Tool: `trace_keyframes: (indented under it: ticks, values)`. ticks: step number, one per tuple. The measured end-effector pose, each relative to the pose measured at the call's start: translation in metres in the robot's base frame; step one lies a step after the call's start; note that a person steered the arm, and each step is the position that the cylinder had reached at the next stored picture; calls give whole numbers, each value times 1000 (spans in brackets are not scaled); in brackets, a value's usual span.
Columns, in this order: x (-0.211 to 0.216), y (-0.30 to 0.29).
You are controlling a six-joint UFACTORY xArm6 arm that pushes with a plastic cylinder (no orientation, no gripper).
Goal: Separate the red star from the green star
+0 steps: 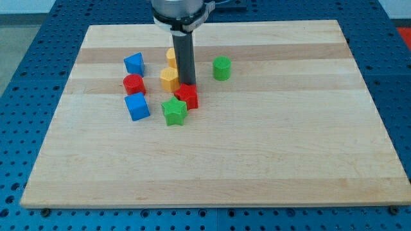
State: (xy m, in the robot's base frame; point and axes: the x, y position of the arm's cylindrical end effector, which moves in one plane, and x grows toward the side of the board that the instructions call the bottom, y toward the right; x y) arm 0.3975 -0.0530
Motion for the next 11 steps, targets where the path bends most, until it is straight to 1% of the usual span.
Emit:
trace_keyframes:
  ticks: [2, 3, 4, 5, 7, 8, 9, 10, 11]
  values:
    - [34, -6]
    - [28, -12]
    - [23, -55]
    - [43, -41]
    - [57, -21]
    - [70, 15]
    - [74, 70]
    - [81, 103]
    - [91, 104]
